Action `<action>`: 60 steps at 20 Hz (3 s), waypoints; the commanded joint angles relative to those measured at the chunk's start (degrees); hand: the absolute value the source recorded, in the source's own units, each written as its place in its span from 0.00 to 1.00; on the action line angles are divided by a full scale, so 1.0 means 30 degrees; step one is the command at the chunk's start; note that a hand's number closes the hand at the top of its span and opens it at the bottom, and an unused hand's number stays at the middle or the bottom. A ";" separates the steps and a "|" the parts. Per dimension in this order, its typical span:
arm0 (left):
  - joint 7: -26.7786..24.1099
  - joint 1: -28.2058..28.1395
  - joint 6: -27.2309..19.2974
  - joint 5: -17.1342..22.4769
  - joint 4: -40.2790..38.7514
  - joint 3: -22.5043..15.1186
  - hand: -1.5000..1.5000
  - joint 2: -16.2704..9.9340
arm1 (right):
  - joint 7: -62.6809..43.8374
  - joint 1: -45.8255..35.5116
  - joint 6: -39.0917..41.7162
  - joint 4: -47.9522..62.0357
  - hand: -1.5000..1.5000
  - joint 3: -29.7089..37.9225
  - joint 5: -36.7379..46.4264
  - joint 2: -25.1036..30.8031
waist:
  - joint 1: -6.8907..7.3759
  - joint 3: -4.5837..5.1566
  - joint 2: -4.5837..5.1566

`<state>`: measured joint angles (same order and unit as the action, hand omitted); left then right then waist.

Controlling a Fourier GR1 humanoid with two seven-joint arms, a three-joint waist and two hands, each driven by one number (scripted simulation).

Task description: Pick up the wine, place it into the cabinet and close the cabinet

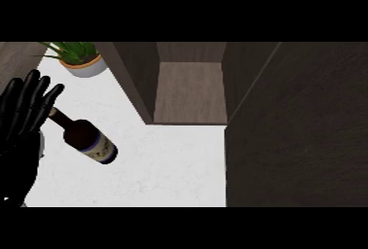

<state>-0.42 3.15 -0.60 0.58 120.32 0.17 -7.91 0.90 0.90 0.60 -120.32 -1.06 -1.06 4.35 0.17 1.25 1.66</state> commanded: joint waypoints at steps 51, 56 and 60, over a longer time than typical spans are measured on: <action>2.0346 0.7127 -1.2529 -1.4883 0.1848 -0.4083 0.00 0.1783 | -1.2495 -0.0556 0.0145 -0.9603 0.00 -0.1869 -0.2346 0.0998 | -0.0052 -0.0414 -0.0614; 1.8156 0.4500 -1.3743 -1.3122 0.2064 -0.3573 0.00 0.1591 | -1.0919 0.0158 0.0796 -0.8289 0.00 -0.3045 -0.1075 0.0573 | -0.0079 -0.0410 -0.0574; 1.7396 0.4291 -1.3582 -1.0445 0.1299 -0.1889 0.00 0.0966 | -1.2055 -0.0579 0.0347 -0.9036 0.00 -0.2424 -0.1624 0.0577 | -0.0119 -0.0403 -0.0562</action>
<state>54.42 18.31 -41.30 -36.31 125.14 -8.76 -3.91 -32.25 -0.94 2.32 -142.05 -7.78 -5.09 6.44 -0.15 0.02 -0.07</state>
